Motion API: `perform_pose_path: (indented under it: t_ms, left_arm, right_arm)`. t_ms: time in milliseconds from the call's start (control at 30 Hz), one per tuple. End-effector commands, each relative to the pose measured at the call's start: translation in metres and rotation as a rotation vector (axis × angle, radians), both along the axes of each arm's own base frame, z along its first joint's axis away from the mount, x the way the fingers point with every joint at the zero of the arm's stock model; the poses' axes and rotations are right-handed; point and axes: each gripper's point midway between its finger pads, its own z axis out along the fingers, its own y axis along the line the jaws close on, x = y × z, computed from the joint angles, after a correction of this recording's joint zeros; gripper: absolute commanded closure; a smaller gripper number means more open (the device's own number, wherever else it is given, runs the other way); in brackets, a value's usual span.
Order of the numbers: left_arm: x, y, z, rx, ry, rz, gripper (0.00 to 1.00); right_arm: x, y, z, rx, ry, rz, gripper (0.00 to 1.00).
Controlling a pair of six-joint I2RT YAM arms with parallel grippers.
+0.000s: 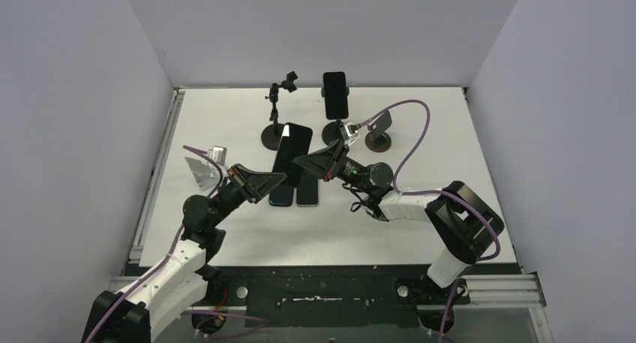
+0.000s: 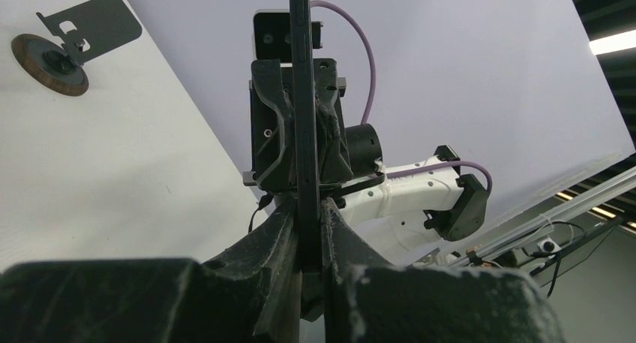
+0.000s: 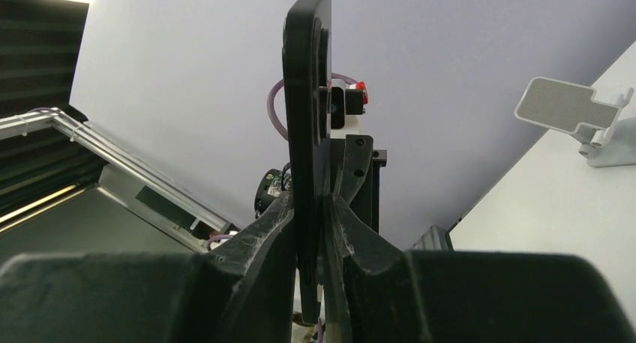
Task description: Remove the phone from the phone stand
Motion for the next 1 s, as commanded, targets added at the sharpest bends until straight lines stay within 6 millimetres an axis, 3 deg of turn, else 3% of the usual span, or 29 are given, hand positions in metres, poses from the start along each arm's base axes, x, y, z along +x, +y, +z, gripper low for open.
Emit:
perform_pose_path:
  t_ms: [0,67,267,433,467,500,567,633,833,967]
  left_arm:
    - [-0.012,0.003,0.022,-0.031,-0.117,-0.005,1.00]
    - [-0.012,0.003,0.020,-0.026,-0.115,-0.001,1.00]
    - [-0.011,0.007,0.018,-0.025,-0.109,0.029,0.63]
    - [-0.011,0.009,0.017,-0.008,-0.115,0.046,0.47]
    - [-0.011,0.009,0.016,-0.004,-0.114,0.047,0.29]
    - [-0.011,0.010,0.015,-0.002,-0.114,0.051,0.19]
    - [-0.009,0.011,0.013,0.008,-0.112,0.066,0.09]
    - [-0.005,0.012,0.010,0.032,-0.108,0.091,0.03]
    - [0.018,0.015,-0.015,0.196,-0.028,0.179,0.03]
    - [0.033,0.021,-0.025,0.302,-0.028,0.251,0.02]
  right_arm:
    - [-0.016,-0.004,0.036,0.102,-0.111,0.033,0.92]
    - [-0.016,-0.004,0.035,0.100,-0.111,0.037,0.98]
    - [-0.016,-0.008,0.033,0.092,-0.111,0.031,1.00]
    - [-0.016,-0.014,0.033,0.075,-0.123,0.014,1.00]
    - [-0.016,-0.015,0.032,0.064,-0.128,0.009,1.00]
    - [-0.016,-0.017,0.032,0.056,-0.134,0.007,1.00]
    - [-0.017,-0.021,0.026,0.008,-0.153,-0.009,1.00]
    - [-0.012,-0.026,0.011,-0.096,-0.155,-0.040,1.00]
    - [-0.004,-0.050,-0.044,-0.557,-0.234,-0.160,1.00]
    - [-0.004,-0.073,-0.080,-0.763,-0.233,-0.145,1.00]
